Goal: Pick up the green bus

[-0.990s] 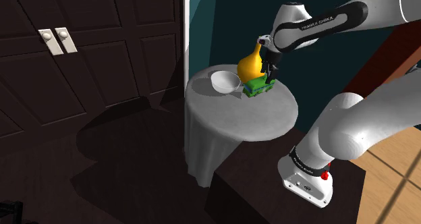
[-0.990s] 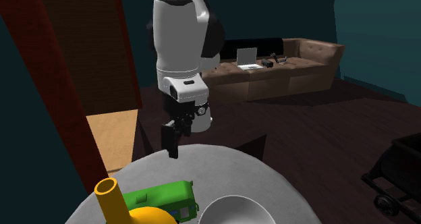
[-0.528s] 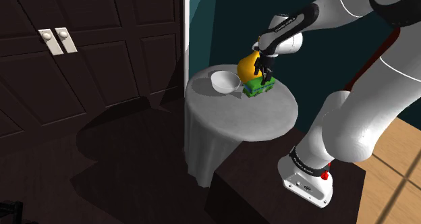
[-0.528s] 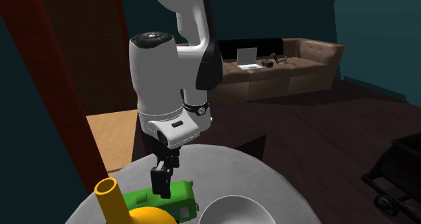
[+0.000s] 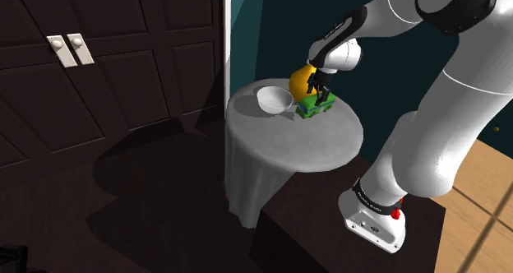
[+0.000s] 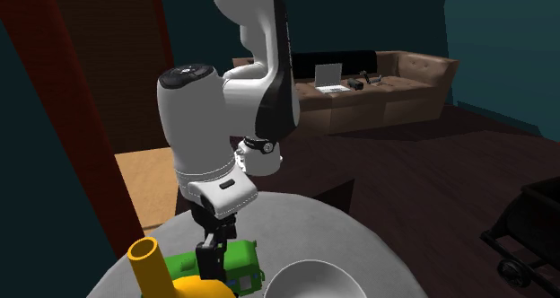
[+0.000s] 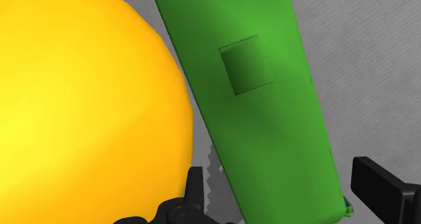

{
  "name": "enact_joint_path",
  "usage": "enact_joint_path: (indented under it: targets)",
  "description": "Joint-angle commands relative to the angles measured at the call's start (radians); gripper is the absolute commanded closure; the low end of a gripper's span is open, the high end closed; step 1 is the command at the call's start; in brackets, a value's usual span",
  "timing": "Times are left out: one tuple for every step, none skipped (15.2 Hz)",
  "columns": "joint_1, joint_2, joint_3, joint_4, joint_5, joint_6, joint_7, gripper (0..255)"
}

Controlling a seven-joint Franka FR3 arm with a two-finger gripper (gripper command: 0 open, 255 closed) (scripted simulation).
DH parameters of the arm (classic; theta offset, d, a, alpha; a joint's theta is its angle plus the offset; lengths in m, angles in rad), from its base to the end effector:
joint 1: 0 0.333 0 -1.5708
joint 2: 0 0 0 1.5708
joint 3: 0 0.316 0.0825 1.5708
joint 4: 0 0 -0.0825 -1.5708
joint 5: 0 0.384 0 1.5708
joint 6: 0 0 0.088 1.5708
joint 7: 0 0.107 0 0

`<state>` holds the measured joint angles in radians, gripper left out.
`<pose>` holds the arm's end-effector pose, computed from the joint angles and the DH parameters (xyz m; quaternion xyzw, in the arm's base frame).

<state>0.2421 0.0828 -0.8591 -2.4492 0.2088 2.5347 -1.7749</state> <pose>0.3933 -0.2849 0.2807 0.8792 0.4752 0.0342 0.0061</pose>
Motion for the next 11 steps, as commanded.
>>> enact_joint_path:
  targets:
    - [0.003, 0.087, 0.026, -0.007, 0.043, 0.051, -0.032, 0]
    - [0.002, 0.087, 0.027, -0.007, 0.042, 0.051, -0.032, 0]
    - [0.009, 0.075, 0.027, -0.024, 0.03, 0.062, -0.017, 255]
    - [0.015, 0.044, 0.016, -0.027, -0.015, 0.048, 0.016, 255]
    - [0.015, 0.042, 0.015, -0.027, -0.018, 0.047, 0.018, 255]
    - [0.016, 0.028, 0.008, -0.039, -0.035, 0.051, 0.025, 255]
    - [0.016, 0.035, 0.012, -0.039, -0.024, 0.055, 0.02, 255]
    - [0.015, 0.038, 0.014, -0.039, -0.02, 0.056, 0.016, 255]
    - [0.015, 0.041, 0.016, -0.046, -0.014, 0.066, 0.014, 255]
    - [0.015, 0.03, 0.009, -0.052, -0.027, 0.065, 0.017, 255]
    - [0.01, 0.034, 0.008, -0.048, -0.022, 0.061, 0.008, 255]
